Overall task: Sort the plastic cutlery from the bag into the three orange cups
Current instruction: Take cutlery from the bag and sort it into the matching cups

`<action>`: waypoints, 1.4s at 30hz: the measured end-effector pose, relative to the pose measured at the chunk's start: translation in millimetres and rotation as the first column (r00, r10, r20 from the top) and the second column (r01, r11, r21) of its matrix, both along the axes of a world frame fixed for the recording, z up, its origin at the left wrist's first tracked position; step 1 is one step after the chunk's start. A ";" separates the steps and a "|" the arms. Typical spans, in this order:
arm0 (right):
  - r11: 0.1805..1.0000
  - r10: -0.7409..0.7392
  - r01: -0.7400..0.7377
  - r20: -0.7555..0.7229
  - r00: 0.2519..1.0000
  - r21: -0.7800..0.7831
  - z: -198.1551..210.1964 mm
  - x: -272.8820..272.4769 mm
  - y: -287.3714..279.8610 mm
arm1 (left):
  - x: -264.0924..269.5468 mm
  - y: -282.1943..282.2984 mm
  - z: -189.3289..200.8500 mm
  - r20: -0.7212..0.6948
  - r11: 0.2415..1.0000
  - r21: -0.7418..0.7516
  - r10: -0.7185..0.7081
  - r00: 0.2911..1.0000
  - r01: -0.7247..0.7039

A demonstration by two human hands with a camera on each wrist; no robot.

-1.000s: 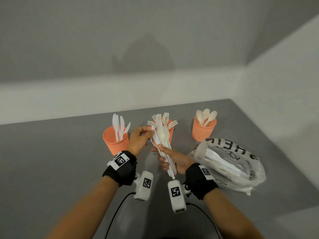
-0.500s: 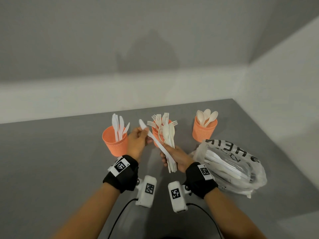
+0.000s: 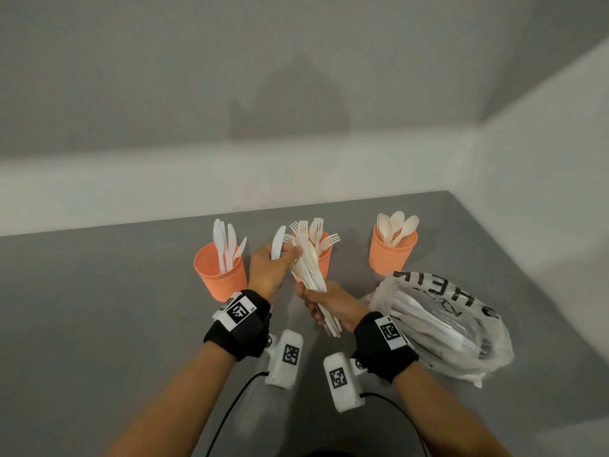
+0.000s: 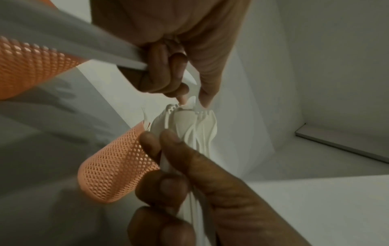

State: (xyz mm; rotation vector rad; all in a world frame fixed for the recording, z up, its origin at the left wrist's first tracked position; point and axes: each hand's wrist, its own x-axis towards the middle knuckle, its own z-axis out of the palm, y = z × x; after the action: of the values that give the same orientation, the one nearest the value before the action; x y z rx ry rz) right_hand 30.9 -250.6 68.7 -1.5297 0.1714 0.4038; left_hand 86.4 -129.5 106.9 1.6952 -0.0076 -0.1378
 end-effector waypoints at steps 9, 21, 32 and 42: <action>0.998 -0.012 0.015 -0.048 0.999 0.068 -1.7 -3.5 -6.3 | 8.7 -3.4 -4.5 -0.061 0.992 0.007 0.126 0.990 -0.126; 0.998 -0.036 0.038 -0.043 0.998 0.043 -2.6 -5.7 -6.6 | -4.6 -13.1 -14.7 0.045 0.996 -0.015 0.090 0.995 -0.089; 0.958 0.030 0.019 -0.165 0.986 0.286 4.3 -4.8 -16.8 | 34.4 25.3 15.6 -0.064 0.928 -0.249 0.268 0.961 -0.276; 0.915 0.197 -0.136 -0.127 0.972 0.379 13.8 -4.6 -7.9 | 18.2 18.7 -4.1 -0.267 0.933 -0.270 -0.310 0.912 0.238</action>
State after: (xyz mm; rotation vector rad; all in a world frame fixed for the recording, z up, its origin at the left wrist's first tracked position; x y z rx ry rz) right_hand 26.3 -258.5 82.5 -1.1420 0.0855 0.6607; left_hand 104.6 -110.8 102.9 1.4159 -0.0314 -0.5914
